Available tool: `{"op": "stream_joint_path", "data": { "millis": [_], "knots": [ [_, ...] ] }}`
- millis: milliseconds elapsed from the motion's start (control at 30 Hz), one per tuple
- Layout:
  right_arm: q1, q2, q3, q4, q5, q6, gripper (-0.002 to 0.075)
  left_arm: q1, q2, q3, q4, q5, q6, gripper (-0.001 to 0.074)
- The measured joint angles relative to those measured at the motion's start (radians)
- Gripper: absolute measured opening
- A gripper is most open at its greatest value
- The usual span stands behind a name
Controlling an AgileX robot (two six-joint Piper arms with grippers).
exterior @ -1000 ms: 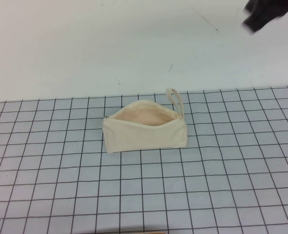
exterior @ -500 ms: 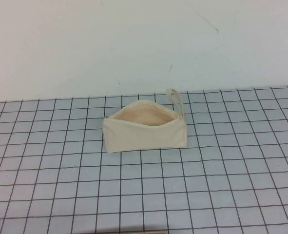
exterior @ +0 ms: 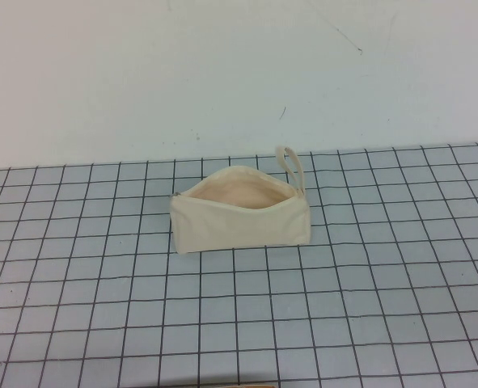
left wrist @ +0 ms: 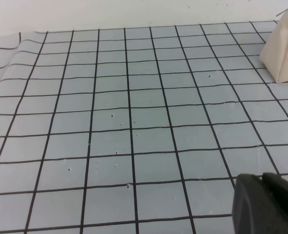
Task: Put eraser into pencil case
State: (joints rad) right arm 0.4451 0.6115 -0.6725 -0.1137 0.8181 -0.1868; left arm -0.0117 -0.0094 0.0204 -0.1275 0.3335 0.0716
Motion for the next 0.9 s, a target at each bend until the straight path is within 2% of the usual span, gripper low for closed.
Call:
{"op": "stream_joint_path", "data": {
  "millis": [300, 600, 667, 767, 900],
  "knots": [
    [0.0, -0.002, 0.012, 0.156, 0.144, 0.071, 0.0003, 0.0, 0.0, 0.0, 0.0, 0.0, 0.0, -0.0001],
    [-0.013, -0.068, 0.012, 0.173, 0.151, 0.055, 0.0003, 0.0, 0.0, 0.0, 0.0, 0.0, 0.0, -0.0001],
    [-0.048, -0.133, 0.012, 0.172, 0.132, 0.007, 0.0002, 0.0, 0.0, 0.0, 0.0, 0.0, 0.0, -0.0001],
    [-0.154, -0.28, 0.03, 0.163, 0.029, -0.065, 0.0002, 0.0, 0.0, 0.0, 0.0, 0.0, 0.0, -0.0001],
    [-0.301, -0.463, 0.149, 0.144, -0.24, -0.087, 0.0002, 0.0, 0.0, 0.0, 0.0, 0.0, 0.0, -0.0001]
  ]
}}
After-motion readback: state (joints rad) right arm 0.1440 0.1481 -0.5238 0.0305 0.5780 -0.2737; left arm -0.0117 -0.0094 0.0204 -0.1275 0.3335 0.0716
